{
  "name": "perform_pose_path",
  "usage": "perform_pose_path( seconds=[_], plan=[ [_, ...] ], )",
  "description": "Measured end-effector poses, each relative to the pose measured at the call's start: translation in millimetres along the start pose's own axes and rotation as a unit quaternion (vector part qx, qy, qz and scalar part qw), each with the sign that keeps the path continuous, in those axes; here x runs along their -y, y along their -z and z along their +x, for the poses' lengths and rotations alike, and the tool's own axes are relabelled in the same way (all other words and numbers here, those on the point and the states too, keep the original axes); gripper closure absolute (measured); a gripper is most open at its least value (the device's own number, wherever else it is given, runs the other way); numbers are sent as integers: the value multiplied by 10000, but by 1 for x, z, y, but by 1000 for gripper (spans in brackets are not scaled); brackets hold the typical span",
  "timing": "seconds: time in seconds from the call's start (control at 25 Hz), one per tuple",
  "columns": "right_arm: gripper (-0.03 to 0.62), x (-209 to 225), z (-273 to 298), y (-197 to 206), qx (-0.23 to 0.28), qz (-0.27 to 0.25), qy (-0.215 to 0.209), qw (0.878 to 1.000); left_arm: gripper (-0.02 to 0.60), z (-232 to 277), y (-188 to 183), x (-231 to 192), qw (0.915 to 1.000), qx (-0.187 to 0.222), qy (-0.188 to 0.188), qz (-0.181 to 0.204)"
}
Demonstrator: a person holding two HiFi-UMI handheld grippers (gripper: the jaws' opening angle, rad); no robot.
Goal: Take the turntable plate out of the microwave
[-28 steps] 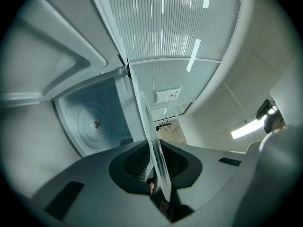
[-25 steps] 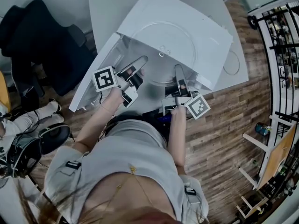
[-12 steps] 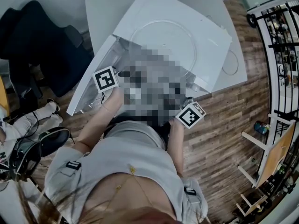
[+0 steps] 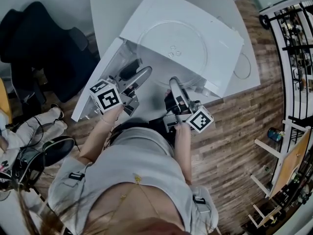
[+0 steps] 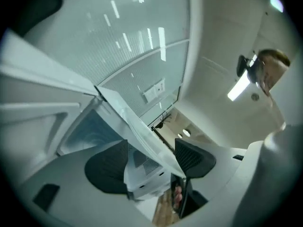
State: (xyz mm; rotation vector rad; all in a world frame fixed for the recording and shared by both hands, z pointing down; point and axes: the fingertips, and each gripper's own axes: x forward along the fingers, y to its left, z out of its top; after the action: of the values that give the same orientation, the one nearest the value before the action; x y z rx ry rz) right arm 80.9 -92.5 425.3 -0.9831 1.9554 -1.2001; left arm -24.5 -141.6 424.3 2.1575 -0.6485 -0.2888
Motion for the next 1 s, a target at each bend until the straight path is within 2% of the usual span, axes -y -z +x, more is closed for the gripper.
perform_pose_path(
  seconds=[0.08,0.2,0.28,0.4,0.56,0.72,0.88,1.0],
  plan=[
    [497,1,-1,-1,94,146,-74,9998,268,-8,9,8,9960,-267,-71,846],
    [499,1,-2,-5,113,205,-135,9996,268,-12,18,21,9785,-466,-211,1998],
    [499,3,-1,-10,149,262,-166,9994,268,-9,21,25,9674,-474,-319,2467],
    [500,8,3,-17,167,314,-138,9993,267,-1,22,26,9524,-482,-506,2967],
    [497,12,9,-23,103,236,-66,9996,264,9,20,25,9390,-547,-651,3332],
    [497,15,13,-26,67,134,46,9999,264,16,19,25,9306,-576,-785,3528],
    [495,15,18,-31,49,-303,218,9993,264,23,18,23,9277,-591,-875,3581],
    [427,14,17,-24,-216,-956,529,9938,264,26,18,22,9302,-560,-911,3511]
  ],
)
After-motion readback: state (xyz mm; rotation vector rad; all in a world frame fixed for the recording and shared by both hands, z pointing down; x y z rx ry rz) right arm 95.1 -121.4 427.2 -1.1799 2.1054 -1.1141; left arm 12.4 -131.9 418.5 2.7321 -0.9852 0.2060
